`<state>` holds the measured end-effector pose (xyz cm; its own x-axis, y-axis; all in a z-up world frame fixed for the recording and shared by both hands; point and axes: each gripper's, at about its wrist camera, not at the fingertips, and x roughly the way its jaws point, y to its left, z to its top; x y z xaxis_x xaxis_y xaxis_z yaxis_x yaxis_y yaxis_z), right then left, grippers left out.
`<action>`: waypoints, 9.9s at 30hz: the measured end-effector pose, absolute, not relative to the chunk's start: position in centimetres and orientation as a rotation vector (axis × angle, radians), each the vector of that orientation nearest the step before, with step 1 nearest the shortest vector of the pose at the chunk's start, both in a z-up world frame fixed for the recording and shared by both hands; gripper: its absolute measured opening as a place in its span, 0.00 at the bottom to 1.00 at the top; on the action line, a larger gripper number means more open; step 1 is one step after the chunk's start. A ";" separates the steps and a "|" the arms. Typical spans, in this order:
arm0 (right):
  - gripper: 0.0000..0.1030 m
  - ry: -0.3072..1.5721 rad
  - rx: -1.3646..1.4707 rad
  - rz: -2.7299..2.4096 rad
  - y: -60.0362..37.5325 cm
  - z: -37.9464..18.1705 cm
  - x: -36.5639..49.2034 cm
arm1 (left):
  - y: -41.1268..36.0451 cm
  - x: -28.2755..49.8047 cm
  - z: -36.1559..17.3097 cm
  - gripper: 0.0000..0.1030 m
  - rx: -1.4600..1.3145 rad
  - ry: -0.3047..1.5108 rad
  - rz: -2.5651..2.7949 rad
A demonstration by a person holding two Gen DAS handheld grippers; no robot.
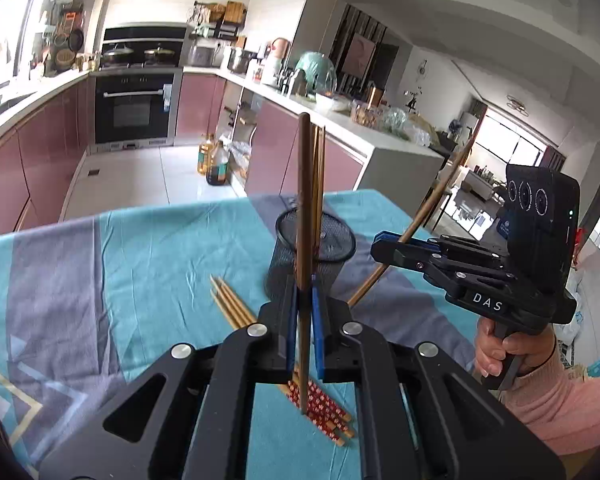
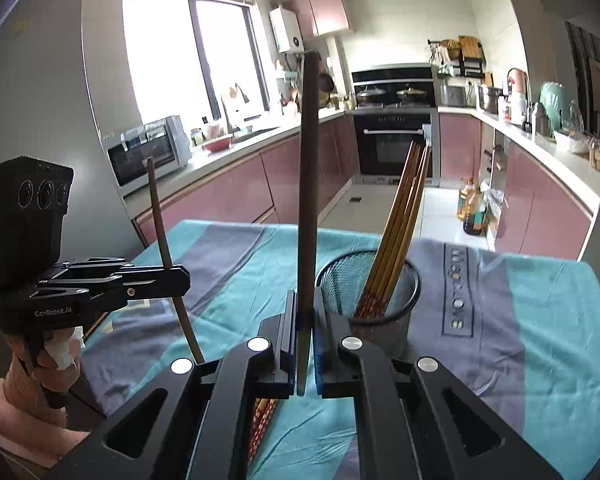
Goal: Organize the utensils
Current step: 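Lift both held chopsticks upright and carry them over the mesh cup, then lower both chopsticks into the mesh cup and open both tools, then withdraw both open tools from the cup toward the remaining chopsticks, then close the left tool on a chopstick while the right tool grasps another, then lift both held chopsticks upright and carry them over the mesh cup, then lower both chopsticks into the mesh cup and open both tools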
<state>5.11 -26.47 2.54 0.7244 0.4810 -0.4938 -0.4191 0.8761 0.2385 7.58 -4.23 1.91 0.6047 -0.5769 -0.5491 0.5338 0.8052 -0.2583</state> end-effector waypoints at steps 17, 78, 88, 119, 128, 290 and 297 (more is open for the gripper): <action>0.06 0.466 0.113 0.481 -27.8 6.7 5.8 | -4.8 9.9 7.3 0.07 -0.134 0.542 -0.638; 0.19 0.724 0.256 0.391 -28.8 0.7 15.1 | -13.6 19.8 2.7 0.16 0.115 0.751 -0.593; 0.25 0.672 0.234 0.433 -28.2 1.5 12.5 | -10.7 17.2 3.3 0.31 0.068 0.666 -0.560; 0.22 0.955 0.209 0.645 -22.0 -8.5 5.5 | -4.6 10.5 -10.9 0.28 -0.043 0.951 -0.547; 0.20 0.960 0.208 0.624 -21.9 -9.2 5.7 | -5.2 10.6 -11.2 0.25 -0.027 0.962 -0.542; 0.06 0.598 0.437 0.839 -26.9 -2.3 3.9 | -6.1 11.0 0.2 0.07 -0.085 0.730 -0.623; 0.06 0.564 0.400 0.791 -27.5 -1.0 3.5 | -6.1 11.1 0.3 0.07 -0.078 0.730 -0.616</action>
<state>3.54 -27.53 -1.00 0.5699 0.7559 -0.3221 -0.5503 0.6423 0.5335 11.07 -6.15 0.26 0.5779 -0.5521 -0.6011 0.4997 0.8216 -0.2743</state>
